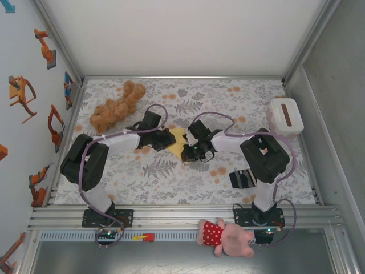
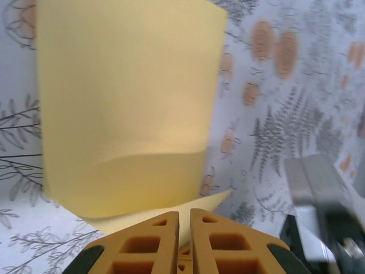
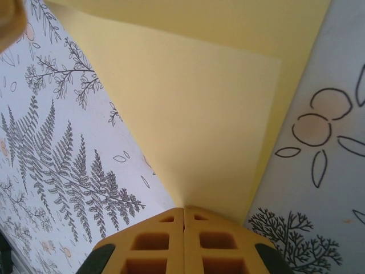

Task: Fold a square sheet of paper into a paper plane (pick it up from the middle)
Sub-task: Third fold the triangle at the center of the table.

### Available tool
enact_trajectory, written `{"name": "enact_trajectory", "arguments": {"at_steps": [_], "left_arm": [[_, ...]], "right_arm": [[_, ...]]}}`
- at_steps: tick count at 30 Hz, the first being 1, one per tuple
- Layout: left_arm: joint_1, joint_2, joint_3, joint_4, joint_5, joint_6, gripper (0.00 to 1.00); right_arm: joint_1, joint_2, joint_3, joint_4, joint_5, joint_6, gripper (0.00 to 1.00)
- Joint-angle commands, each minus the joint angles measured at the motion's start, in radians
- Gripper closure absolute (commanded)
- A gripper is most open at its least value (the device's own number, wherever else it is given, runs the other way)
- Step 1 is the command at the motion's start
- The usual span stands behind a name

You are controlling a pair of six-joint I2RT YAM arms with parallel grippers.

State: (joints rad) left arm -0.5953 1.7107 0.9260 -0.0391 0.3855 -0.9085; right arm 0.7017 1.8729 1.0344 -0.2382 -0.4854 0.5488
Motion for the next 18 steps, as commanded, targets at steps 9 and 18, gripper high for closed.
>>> {"name": "enact_trajectory", "arguments": {"at_steps": [9,18], "left_arm": [[-0.031,0.022,-0.124,0.225,0.054,0.069,0.91],[-0.056,0.044,-0.142,0.263,0.064,0.093,0.91]], "right_arm": [[-0.004,0.078,0.014,-0.107,0.005,0.006,1.0],[-0.009,0.086,0.016,-0.121,0.007,0.009,1.0]]}}
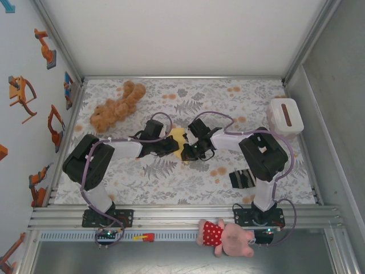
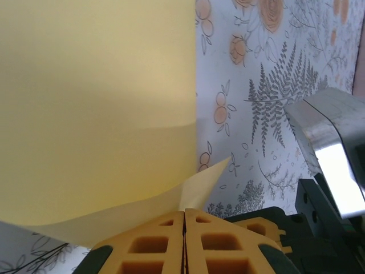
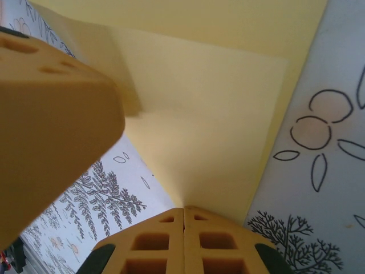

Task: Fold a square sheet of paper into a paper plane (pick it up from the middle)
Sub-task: Third fold the triangle at the center of the table.

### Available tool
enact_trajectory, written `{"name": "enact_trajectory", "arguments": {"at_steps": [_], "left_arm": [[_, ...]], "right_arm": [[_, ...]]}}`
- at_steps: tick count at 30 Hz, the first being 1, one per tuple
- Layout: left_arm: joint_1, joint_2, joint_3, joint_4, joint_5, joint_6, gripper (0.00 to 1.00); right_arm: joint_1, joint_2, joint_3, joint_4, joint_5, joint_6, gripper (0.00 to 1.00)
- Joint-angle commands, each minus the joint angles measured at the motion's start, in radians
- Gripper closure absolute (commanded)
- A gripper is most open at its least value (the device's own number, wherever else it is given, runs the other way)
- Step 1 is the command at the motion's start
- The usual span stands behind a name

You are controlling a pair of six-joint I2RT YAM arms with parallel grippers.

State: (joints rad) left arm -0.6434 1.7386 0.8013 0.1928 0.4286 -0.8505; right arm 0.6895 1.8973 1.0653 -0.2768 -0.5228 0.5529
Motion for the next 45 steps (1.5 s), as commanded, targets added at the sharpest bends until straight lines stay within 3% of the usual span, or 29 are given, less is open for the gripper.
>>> {"name": "enact_trajectory", "arguments": {"at_steps": [1,16,32,40,45], "left_arm": [[-0.011,0.019,-0.02,0.032,0.022,0.036,0.91],[0.001,0.077,-0.009,-0.035,-0.057,0.093,0.91],[0.202,0.125,0.024,-0.108,-0.044,0.174,0.9],[0.267,0.13,0.026,-0.107,-0.043,0.166,0.9],[0.274,0.055,0.049,-0.106,-0.018,0.139,0.87]], "right_arm": [[0.004,0.063,-0.013,-0.084,0.044,0.006,1.0],[0.002,0.086,-0.02,-0.131,0.074,0.011,1.0],[-0.017,0.082,-0.052,-0.164,0.117,0.017,1.0],[-0.016,0.003,-0.063,-0.059,0.055,0.063,1.0],[-0.016,-0.069,-0.017,0.015,0.029,0.087,1.0]]}}
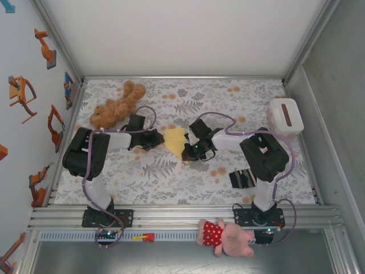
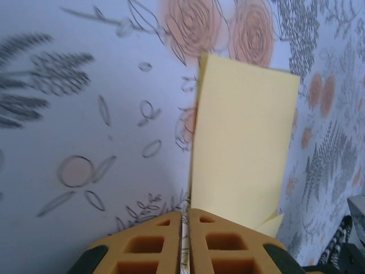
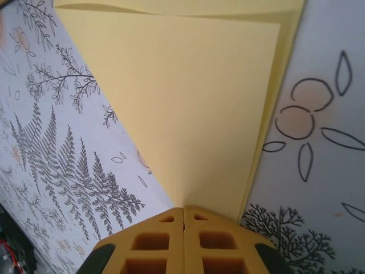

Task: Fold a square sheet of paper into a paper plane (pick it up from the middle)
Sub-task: Third fold the triangle at the center of the table.

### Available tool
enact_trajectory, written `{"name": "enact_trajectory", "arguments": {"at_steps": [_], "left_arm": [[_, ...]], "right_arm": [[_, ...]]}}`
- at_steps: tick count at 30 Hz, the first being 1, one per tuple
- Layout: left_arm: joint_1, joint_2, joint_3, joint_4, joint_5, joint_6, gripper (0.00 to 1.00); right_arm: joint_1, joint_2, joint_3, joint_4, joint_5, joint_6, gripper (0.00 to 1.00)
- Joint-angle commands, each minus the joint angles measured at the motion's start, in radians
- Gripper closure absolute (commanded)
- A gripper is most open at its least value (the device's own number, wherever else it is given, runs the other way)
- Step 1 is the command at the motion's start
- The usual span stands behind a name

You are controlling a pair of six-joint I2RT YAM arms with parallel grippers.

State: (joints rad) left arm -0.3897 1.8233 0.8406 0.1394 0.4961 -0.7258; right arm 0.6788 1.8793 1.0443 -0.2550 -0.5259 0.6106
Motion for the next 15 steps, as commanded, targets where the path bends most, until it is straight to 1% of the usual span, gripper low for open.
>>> {"name": "enact_trajectory", "arguments": {"at_steps": [1,2,7,9,10,11,12,14,15], "left_arm": [[0.02,-0.061,0.003,-0.036,-0.078,-0.003,0.84],[0.019,-0.089,-0.006,-0.024,-0.075,-0.02,0.82],[0.018,-0.238,-0.08,-0.007,-0.105,-0.1,0.69],[0.017,-0.287,-0.126,0.003,-0.117,-0.145,0.61],[0.017,-0.305,-0.147,0.011,-0.116,-0.162,0.59],[0.017,-0.322,-0.169,0.021,-0.107,-0.184,0.57],[0.015,-0.334,-0.189,0.037,-0.098,-0.209,0.55],[0.013,-0.341,-0.208,0.052,-0.078,-0.249,0.5],[0.01,-0.338,-0.214,0.064,-0.059,-0.265,0.5]], "right_arm": [[-0.005,-0.072,0.008,0.017,0.032,0.041,1.0],[-0.006,-0.091,0.008,0.042,0.033,0.052,0.98],[-0.005,-0.159,-0.04,0.182,0.08,0.152,0.79],[-0.005,-0.155,-0.056,0.233,0.084,0.181,0.76],[-0.004,-0.149,-0.056,0.241,0.092,0.19,0.75],[-0.004,-0.142,-0.056,0.253,0.103,0.197,0.68],[-0.003,-0.136,-0.058,0.264,0.115,0.206,0.65],[-0.002,-0.121,-0.053,0.284,0.137,0.22,0.64],[-0.002,-0.108,-0.044,0.285,0.146,0.224,0.64]]}}
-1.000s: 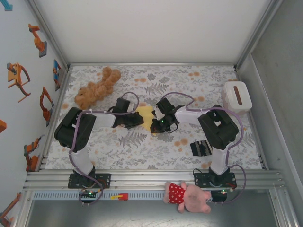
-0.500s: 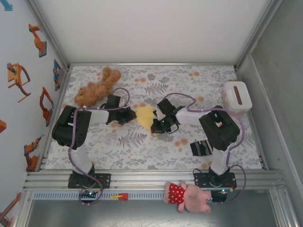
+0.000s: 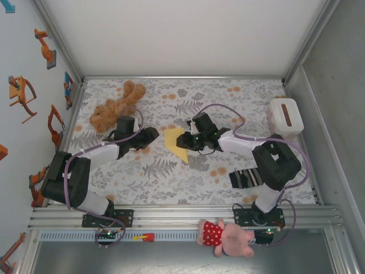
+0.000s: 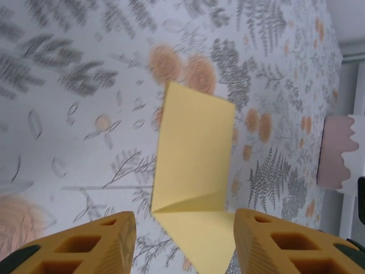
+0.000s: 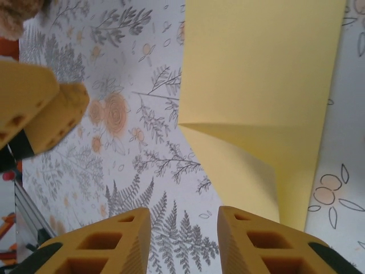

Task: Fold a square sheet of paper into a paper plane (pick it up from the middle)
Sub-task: Third fold the triangle at the center of the table.

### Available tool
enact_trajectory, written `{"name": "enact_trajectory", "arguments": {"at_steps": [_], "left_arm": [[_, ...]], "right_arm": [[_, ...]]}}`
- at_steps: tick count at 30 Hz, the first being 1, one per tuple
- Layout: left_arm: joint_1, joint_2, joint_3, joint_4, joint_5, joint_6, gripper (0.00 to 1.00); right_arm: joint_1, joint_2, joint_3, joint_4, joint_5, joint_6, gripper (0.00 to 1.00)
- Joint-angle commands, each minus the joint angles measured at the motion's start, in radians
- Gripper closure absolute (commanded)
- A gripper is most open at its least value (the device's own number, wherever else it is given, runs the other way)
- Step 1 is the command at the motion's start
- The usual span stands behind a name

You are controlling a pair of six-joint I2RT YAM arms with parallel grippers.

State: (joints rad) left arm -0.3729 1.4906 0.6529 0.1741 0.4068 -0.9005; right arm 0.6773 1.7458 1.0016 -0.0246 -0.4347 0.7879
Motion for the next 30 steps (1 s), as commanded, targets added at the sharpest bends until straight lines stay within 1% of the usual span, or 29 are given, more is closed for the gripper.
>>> {"name": "enact_trajectory", "arguments": {"at_steps": [1,4,6,9,13,17,20,25,30], "left_arm": [[-0.012,0.002,-0.03,0.043,0.043,-0.107,0.49],[-0.03,0.034,-0.04,0.104,0.078,-0.146,0.47],[-0.043,0.071,-0.034,0.142,0.101,-0.171,0.47],[-0.062,0.127,-0.019,0.171,0.119,-0.193,0.48],[-0.08,0.192,-0.006,0.207,0.122,-0.218,0.51],[-0.09,0.245,0.009,0.242,0.15,-0.239,0.6],[-0.09,0.265,0.015,0.251,0.16,-0.249,0.65],[-0.091,0.271,0.026,0.216,0.158,-0.237,0.7],[-0.092,0.278,0.057,0.169,0.163,-0.213,0.7]], "right_arm": [[-0.001,0.036,0.006,0.059,0.062,0.05,0.65],[-0.001,0.08,0.029,0.068,0.069,0.06,0.67],[-0.001,0.106,0.036,0.075,0.077,0.071,0.71],[-0.001,0.133,0.034,0.07,0.098,0.084,0.73],[-0.001,0.148,0.03,0.057,0.116,0.097,0.73],[-0.001,0.155,0.02,0.065,0.12,0.109,0.74],[-0.001,0.158,0.008,0.065,0.125,0.11,0.74],[-0.001,0.172,-0.009,0.078,0.128,0.111,0.76],[-0.001,0.181,-0.009,0.086,0.12,0.106,0.76]]}}
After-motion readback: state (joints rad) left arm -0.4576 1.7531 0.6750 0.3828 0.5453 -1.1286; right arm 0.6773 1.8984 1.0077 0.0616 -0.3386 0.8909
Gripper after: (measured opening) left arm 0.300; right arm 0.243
